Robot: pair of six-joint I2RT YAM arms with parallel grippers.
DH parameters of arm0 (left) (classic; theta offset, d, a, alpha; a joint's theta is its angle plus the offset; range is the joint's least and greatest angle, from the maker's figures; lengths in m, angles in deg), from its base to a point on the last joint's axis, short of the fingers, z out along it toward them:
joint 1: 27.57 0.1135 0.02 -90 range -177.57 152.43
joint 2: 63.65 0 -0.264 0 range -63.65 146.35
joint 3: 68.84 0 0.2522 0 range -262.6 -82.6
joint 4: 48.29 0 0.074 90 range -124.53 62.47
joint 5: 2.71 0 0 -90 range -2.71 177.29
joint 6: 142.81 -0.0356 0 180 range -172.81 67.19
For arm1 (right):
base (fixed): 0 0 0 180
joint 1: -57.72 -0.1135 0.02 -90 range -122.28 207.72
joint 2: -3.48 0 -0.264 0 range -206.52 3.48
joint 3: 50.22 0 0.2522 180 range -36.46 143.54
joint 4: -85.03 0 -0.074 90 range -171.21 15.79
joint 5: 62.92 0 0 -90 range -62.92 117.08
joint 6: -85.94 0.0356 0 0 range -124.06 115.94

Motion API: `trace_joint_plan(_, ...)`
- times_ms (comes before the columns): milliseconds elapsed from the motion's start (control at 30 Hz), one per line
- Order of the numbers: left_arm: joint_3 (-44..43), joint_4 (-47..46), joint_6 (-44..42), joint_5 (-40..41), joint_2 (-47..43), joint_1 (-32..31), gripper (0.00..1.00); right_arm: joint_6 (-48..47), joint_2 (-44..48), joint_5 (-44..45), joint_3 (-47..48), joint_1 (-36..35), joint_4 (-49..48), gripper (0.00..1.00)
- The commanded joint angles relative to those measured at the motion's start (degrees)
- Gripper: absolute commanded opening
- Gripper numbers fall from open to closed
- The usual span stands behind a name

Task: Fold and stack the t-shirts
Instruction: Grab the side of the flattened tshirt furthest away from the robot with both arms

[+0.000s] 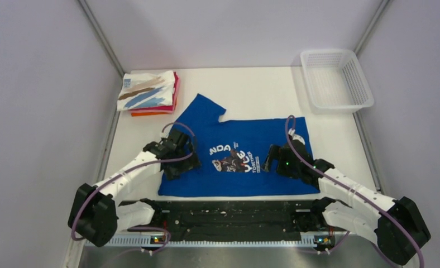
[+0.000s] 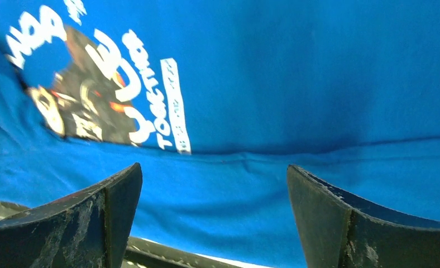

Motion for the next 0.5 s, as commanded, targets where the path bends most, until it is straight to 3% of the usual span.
trace_joint_plan(0,-15.2,1.3,-5.5,8.1,2.0,0.0,0.99,-3.0,0.1,8.6,9.9,-0.5,-1.0,0.99)
trace_joint_plan(67,-21.1,0.4,-7.9,13.1,4.4,0.2,0.99,-4.3,0.2,14.9,13.3,-0.5,-0.8,0.99)
trace_joint_plan(200,-33.1,-2.1,-13.5,14.3,12.5,2.6,0.99,-3.9,1.4,27.2,15.9,-0.4,-1.1,0.99)
trace_joint_plan(467,-62.6,-3.4,-24.3,9.2,42.9,9.4,0.99,-8.9,1.9,26.6,13.2,2.1,-4.2,0.99)
